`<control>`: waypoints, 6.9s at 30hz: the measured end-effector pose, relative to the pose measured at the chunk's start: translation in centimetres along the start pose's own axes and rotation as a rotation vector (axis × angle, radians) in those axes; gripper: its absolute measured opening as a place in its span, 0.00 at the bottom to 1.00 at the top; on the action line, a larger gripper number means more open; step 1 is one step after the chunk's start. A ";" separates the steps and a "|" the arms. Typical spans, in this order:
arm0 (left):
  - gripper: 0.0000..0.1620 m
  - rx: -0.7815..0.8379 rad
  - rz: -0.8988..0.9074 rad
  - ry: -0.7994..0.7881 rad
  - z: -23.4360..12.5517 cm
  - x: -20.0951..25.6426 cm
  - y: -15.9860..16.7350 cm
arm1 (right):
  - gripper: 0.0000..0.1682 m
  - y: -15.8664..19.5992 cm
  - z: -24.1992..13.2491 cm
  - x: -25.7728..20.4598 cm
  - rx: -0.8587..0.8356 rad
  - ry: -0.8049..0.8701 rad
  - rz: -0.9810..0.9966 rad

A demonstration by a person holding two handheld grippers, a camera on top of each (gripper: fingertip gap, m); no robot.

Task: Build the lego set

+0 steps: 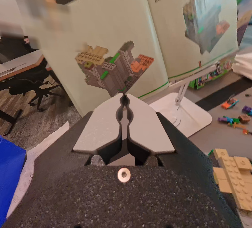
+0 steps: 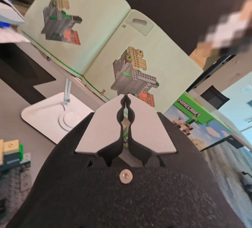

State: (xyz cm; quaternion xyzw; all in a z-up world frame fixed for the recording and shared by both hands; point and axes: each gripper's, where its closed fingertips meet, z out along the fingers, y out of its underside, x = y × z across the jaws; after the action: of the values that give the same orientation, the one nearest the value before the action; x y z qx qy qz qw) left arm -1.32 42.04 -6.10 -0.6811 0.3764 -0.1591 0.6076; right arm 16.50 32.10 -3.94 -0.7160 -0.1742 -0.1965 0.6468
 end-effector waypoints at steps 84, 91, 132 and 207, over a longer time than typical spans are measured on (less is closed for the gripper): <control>0.09 -0.355 0.000 -0.081 -32.5 -18.0 12.3 | 0.00 2.8 -12.1 -9.5 0.094 -0.301 0.289; 0.12 -0.660 -0.068 -0.035 -37.3 -19.7 23.0 | 0.00 6.2 -13.7 -13.7 0.069 -0.359 0.156; 0.21 -0.789 0.239 0.370 -35.8 -13.6 31.2 | 0.32 9.3 -13.5 -15.3 -0.074 -0.427 0.481; 0.12 -0.343 0.159 0.752 -15.4 25.7 20.1 | 0.03 12.1 -18.8 -20.3 -0.127 -0.601 0.311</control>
State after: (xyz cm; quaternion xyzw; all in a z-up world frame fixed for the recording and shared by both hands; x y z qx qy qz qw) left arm -0.97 13.41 -28.12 -0.6356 0.6444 -0.2841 0.3162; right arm 4.01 12.22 -22.97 -0.7988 -0.2332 0.1139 0.5427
